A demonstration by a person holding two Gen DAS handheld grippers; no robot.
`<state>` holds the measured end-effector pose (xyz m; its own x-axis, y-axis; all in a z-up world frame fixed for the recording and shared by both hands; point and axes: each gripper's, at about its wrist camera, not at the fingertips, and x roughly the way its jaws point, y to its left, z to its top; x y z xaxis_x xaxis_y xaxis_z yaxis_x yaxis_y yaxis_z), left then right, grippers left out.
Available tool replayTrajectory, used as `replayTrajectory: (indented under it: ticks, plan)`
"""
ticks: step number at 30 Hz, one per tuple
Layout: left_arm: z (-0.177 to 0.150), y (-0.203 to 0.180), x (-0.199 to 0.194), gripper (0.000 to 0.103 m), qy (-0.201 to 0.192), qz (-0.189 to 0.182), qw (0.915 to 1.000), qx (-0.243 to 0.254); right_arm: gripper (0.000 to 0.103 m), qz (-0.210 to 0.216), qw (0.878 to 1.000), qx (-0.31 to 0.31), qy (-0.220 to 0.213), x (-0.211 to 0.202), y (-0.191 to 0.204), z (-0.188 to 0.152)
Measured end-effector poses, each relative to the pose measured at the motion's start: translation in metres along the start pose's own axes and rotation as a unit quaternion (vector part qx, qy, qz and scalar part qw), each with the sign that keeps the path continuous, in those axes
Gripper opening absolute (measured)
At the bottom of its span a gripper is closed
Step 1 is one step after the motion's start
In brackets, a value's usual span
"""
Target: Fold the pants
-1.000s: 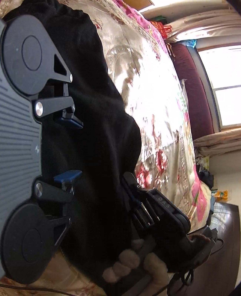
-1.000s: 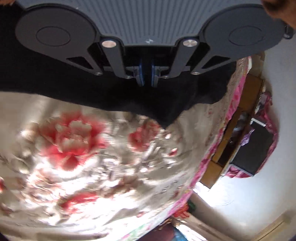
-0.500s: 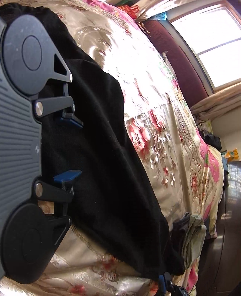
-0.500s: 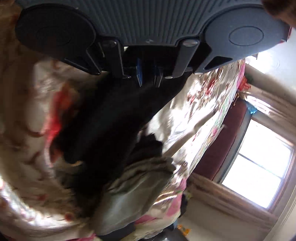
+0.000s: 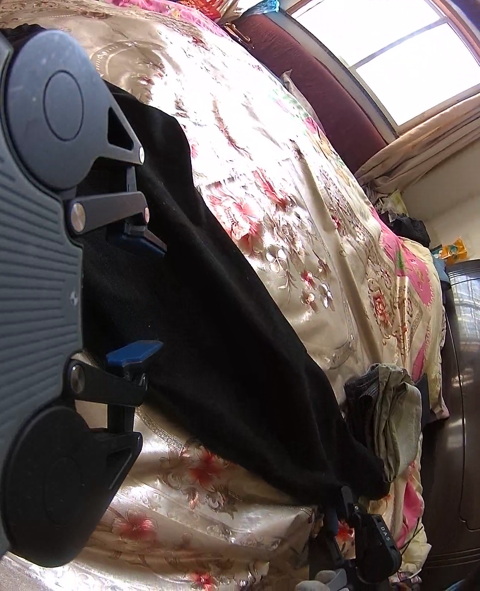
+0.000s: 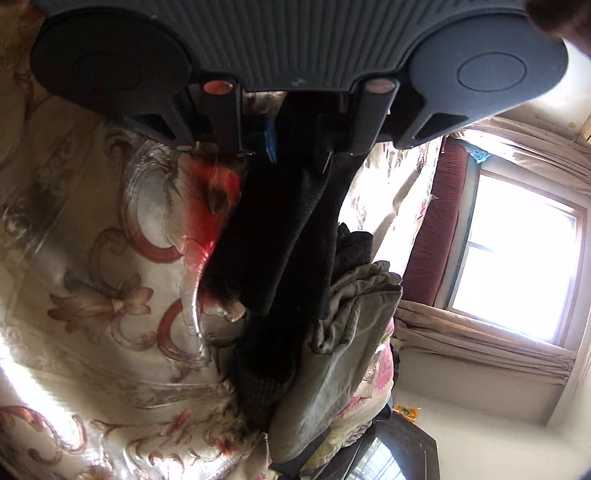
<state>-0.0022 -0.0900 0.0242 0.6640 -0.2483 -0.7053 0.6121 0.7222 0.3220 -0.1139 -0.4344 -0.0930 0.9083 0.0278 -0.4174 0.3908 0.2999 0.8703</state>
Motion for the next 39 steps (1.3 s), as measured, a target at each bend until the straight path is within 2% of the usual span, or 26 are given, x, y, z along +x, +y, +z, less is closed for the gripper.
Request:
replayTrajectory:
  ticks: [7, 10, 12, 18, 21, 24, 27, 30, 33, 39]
  plan:
    - [0.002, -0.005, -0.002, 0.064, -0.003, -0.002, 0.9999, 0.011, 0.029, 0.017, 0.999, 0.045, 0.012, -0.008, -0.015, 0.011]
    - [0.000, -0.002, -0.001, 0.064, -0.002, -0.004, 1.0000, 0.006, 0.025, -0.040, 0.999, 0.001, 0.022, -0.013, -0.008, 0.016]
    - [-0.001, -0.002, 0.001, 0.064, 0.001, -0.002, 1.0000, 0.006, 0.024, -0.057, 0.998, -0.005, 0.032, -0.014, -0.005, 0.017]
    - [-0.002, -0.003, 0.001, 0.064, -0.001, -0.009, 1.0000, 0.003, 0.028, -0.040, 0.997, 0.057, 0.023, -0.009, -0.016, 0.020]
    - [-0.001, -0.006, 0.002, 0.064, -0.002, -0.007, 0.9999, 0.011, 0.036, -0.041, 0.998, 0.047, 0.020, -0.005, -0.006, 0.021]
    - [0.000, -0.006, 0.002, 0.064, -0.003, -0.011, 0.9999, 0.011, 0.032, -0.074, 0.997, 0.020, 0.026, 0.003, 0.001, 0.026]
    - [0.001, -0.006, 0.002, 0.064, -0.005, -0.009, 0.9999, 0.011, 0.031, -0.078, 0.997, 0.019, 0.020, 0.006, 0.002, 0.029]
    - [0.001, -0.007, 0.003, 0.064, -0.002, -0.014, 0.9998, 0.011, 0.038, -0.061, 0.998, 0.017, 0.001, 0.014, 0.009, 0.033]
    - [0.000, -0.010, 0.005, 0.064, 0.003, -0.014, 0.9997, 0.017, 0.039, -0.025, 1.000, 0.018, -0.003, 0.026, 0.014, 0.036]
    - [0.002, -0.010, 0.005, 0.064, 0.001, -0.022, 0.9996, 0.017, 0.034, 0.003, 0.999, 0.046, -0.009, 0.017, -0.005, 0.032]
